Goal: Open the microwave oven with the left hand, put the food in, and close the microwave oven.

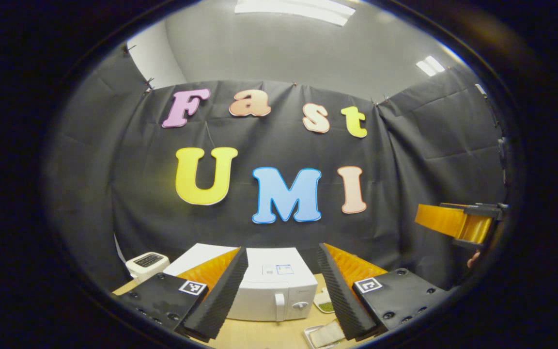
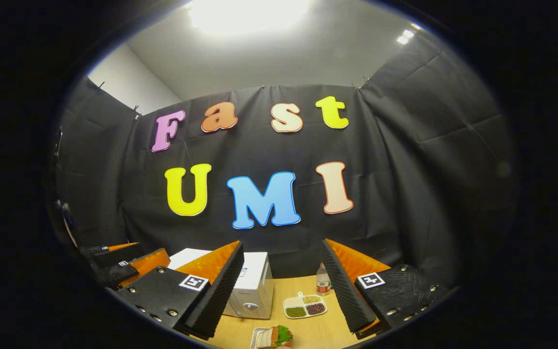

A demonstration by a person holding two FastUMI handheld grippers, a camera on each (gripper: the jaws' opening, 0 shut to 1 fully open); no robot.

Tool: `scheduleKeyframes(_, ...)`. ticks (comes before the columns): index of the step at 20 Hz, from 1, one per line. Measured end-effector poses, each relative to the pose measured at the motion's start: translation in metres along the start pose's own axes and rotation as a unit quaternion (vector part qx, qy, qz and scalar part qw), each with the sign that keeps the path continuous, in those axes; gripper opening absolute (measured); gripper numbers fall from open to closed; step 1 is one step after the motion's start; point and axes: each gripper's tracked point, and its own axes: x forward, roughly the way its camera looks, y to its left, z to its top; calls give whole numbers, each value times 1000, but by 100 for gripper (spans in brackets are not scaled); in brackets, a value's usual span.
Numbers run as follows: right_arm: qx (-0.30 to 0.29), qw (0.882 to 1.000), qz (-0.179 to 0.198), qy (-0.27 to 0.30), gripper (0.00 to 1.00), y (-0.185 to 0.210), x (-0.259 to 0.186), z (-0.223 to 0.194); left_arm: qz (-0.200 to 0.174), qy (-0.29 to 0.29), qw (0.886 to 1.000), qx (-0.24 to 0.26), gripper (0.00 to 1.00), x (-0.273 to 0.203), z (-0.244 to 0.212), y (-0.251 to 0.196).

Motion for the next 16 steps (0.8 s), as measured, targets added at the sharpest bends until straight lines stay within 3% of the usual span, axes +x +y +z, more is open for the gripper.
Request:
scheduleKeyframes(6, 1, 1000, -5, 13, 96, -10, -1, -13, -13, 86, 996, -2, 96, 41, -94, -8)
scheduleKeyframes(16, -24, 998, -27, 54, 96, -46, -3, -40, 5, 188, 982, -11, 95, 118, -235, 3)
